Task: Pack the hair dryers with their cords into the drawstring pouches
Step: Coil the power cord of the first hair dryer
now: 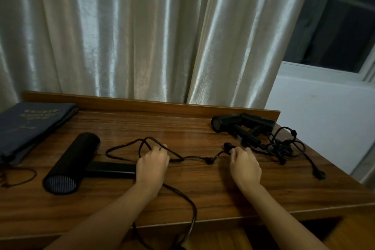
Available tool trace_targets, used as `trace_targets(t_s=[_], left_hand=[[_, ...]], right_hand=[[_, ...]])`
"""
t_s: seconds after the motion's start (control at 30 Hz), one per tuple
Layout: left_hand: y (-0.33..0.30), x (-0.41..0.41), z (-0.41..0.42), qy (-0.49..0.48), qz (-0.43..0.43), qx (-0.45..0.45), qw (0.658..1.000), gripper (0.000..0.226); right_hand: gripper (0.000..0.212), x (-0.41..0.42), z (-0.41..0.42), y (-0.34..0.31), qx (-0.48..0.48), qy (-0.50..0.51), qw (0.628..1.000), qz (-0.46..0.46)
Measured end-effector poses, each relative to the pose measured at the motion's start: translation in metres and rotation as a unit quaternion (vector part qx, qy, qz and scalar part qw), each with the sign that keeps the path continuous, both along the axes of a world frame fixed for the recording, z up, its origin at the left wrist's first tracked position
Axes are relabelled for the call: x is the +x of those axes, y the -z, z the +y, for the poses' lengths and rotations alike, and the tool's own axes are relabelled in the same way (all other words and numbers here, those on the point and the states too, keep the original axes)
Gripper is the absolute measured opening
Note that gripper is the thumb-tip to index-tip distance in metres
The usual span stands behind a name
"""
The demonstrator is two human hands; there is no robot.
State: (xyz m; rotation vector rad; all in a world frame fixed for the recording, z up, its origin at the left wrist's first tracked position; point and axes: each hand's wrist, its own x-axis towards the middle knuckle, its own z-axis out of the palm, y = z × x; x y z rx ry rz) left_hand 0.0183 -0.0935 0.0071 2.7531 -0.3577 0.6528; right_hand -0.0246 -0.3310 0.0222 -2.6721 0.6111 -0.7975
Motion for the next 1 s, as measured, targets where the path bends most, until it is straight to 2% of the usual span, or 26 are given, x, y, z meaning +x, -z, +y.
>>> trace_targets(t_s=[0.1,0.13,0.23,0.33,0.4,0.47,0.5,0.53,0.57,0.6,0.67,0.7,0.77,0.8,0.87,1.0], left_hand=[[-0.001,0.004,0.002,0.017,0.046,-0.043,0.998,0.019],[-0.003,0.005,0.002,0.021,0.062,-0.043,0.997,0.019],[-0.011,0.001,0.004,0.064,0.144,-0.037,0.987,0.021],[-0.023,-0.015,0.013,0.119,0.202,-0.016,0.972,0.026],[-0.031,-0.028,0.024,0.123,0.170,-0.073,0.975,0.025],[-0.042,-0.039,0.038,0.105,-0.002,-0.113,0.988,0.019],[-0.044,-0.039,0.046,0.068,-0.084,-0.121,0.987,0.014],[-0.043,-0.035,0.052,0.010,-0.130,-0.123,0.984,0.018],[-0.041,-0.029,0.059,-0.056,-0.129,-0.124,0.982,0.030],[-0.037,-0.023,0.066,-0.098,-0.083,-0.136,0.982,0.042],[-0.023,-0.014,0.077,-0.120,0.022,-0.155,0.980,0.049],[-0.013,-0.011,0.080,-0.103,0.037,-0.118,0.987,0.043],[0.006,-0.008,0.085,-0.052,-0.019,-0.011,0.998,0.018],[0.012,-0.007,0.088,-0.037,-0.044,0.022,0.998,0.008],[0.015,-0.004,0.088,-0.050,-0.045,0.043,0.997,0.014],[0.003,0.008,0.084,-0.131,0.012,0.061,0.989,0.009]], right_hand=[[0.017,0.004,0.009,-0.003,-0.173,0.049,0.983,0.036],[0.021,0.006,0.012,-0.005,-0.213,0.037,0.976,0.040],[0.033,0.016,0.030,-0.003,-0.258,-0.124,0.957,0.054],[0.030,0.028,0.054,0.005,-0.225,-0.244,0.940,0.079],[0.023,0.036,0.060,0.010,-0.181,-0.256,0.946,0.077],[0.016,0.042,0.061,0.012,-0.137,-0.252,0.956,0.057],[0.014,0.044,0.062,0.013,-0.099,-0.245,0.963,0.045],[0.014,0.045,0.062,0.014,-0.044,-0.232,0.971,0.031],[0.015,0.045,0.063,0.014,0.026,-0.215,0.976,0.014],[0.017,0.046,0.064,0.014,0.105,-0.197,0.975,-0.007],[0.017,0.048,0.066,0.010,0.255,-0.169,0.951,-0.054],[0.016,0.049,0.065,0.008,0.320,-0.161,0.931,-0.077],[0.014,0.053,0.060,0.000,0.429,-0.152,0.883,-0.117],[0.013,0.055,0.056,-0.004,0.473,-0.146,0.859,-0.131],[0.013,0.058,0.047,-0.013,0.538,-0.127,0.819,-0.155],[0.023,0.058,0.025,-0.034,0.601,-0.105,0.764,-0.210]])
